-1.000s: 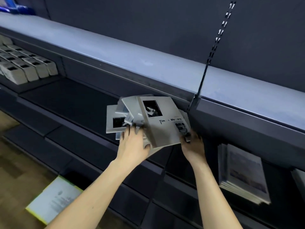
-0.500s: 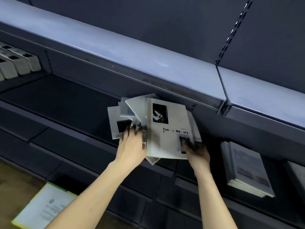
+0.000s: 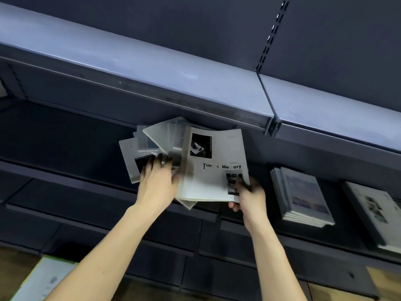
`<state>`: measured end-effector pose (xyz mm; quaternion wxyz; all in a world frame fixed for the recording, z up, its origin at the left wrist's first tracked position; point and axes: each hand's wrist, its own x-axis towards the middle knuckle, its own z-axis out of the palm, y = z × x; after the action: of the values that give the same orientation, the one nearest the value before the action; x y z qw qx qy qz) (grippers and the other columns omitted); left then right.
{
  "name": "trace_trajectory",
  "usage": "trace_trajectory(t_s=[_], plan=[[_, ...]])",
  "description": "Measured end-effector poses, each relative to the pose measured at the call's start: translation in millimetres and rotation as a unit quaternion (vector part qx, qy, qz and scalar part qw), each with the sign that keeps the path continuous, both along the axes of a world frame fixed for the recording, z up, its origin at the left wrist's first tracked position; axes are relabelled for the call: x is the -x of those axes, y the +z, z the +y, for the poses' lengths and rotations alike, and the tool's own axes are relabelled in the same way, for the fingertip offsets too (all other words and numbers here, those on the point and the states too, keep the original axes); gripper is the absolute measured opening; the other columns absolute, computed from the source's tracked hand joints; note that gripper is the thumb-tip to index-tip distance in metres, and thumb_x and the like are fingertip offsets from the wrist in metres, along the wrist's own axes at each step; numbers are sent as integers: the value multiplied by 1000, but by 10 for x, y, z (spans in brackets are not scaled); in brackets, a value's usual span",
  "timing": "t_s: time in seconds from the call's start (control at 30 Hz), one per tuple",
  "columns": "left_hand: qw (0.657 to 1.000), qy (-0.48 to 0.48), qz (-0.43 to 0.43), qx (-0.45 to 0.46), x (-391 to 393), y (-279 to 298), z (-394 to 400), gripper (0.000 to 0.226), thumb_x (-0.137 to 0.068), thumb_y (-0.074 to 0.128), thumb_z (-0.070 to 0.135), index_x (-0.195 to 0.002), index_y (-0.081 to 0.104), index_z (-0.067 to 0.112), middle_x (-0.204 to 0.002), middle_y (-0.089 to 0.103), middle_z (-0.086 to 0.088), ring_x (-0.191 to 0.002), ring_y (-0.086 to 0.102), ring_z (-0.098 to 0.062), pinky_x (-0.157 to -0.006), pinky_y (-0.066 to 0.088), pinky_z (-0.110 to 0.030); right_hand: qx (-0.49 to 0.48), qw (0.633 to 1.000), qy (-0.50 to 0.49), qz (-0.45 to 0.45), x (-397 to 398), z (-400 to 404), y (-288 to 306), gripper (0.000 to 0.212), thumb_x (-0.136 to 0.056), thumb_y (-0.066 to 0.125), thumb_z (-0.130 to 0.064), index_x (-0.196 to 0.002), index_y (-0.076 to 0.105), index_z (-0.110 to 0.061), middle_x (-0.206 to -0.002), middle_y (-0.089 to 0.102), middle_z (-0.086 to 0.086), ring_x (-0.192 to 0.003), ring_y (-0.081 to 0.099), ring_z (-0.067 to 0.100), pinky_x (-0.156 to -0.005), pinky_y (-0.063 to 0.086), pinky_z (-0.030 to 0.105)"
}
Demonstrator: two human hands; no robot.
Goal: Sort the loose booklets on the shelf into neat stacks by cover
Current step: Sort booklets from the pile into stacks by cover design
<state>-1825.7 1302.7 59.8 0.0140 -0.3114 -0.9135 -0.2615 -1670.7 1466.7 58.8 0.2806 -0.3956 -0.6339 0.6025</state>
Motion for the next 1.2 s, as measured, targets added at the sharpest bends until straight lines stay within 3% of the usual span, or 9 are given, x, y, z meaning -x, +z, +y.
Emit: trace_trajectory(t_s=[0.13, 0.3, 0.47, 0.63, 1.0, 1.2], plan=[[1000, -25, 9, -10, -73, 47, 160, 51, -99, 46, 31, -148, 39, 19, -153, 34, -11, -143, 26, -34, -117, 24, -50, 12, 998, -54, 21, -229, 108, -5, 16, -100, 53, -18, -113, 59, -10, -92, 65, 17, -38, 50, 17, -36, 35, 25], [996, -83, 17, 37, -387, 44, 451, 50, -95, 49, 30, -144, 44, 21, -150, 37, -9, -140, 30, -34, -114, 29, -50, 19, 992, -120, 38, -689, 257, 70, 9, -100, 53, -18, -96, 56, -10, -83, 60, 7, -38, 50, 15, -35, 35, 23], [987, -147, 31, 49, -882, 49, 824, 56, -94, 52, 33, -147, 38, 26, -153, 34, -8, -142, 28, -34, -117, 25, -48, 15, 986, -157, 44, -1314, 426, 109, 15, -102, 53, -23, -108, 61, -13, -86, 64, 2, -41, 52, 13, -38, 39, 22], [980, -180, 37, 74, -1465, 56, 1155, 60, -93, 55, 35, -148, 35, 24, -149, 37, -9, -137, 34, -33, -114, 29, -48, 6, 981, -190, 48, -2013, 594, 73, 16, -102, 52, -22, -102, 63, -10, -82, 67, 6, -41, 50, 15, -35, 37, 22], [960, -253, 67, 96, -2786, -21, 1659, 60, -97, 52, 37, -150, 31, 19, -156, 28, -11, -146, 19, -31, -119, 19, -46, 25, 964, -260, 52, -3430, 834, -43, 16, -102, 51, -20, -101, 64, -11, -81, 71, 8, -42, 50, 14, -36, 37, 22], [954, -274, 82, 94, -3332, -30, 1870, 56, -95, 55, 36, -145, 38, 16, -151, 35, -12, -143, 26, -31, -116, 24, -45, 40, 957, -284, 56, -4041, 968, -122, 16, -102, 51, -19, -102, 63, -9, -84, 71, 9, -40, 49, 13, -34, 36, 20]])
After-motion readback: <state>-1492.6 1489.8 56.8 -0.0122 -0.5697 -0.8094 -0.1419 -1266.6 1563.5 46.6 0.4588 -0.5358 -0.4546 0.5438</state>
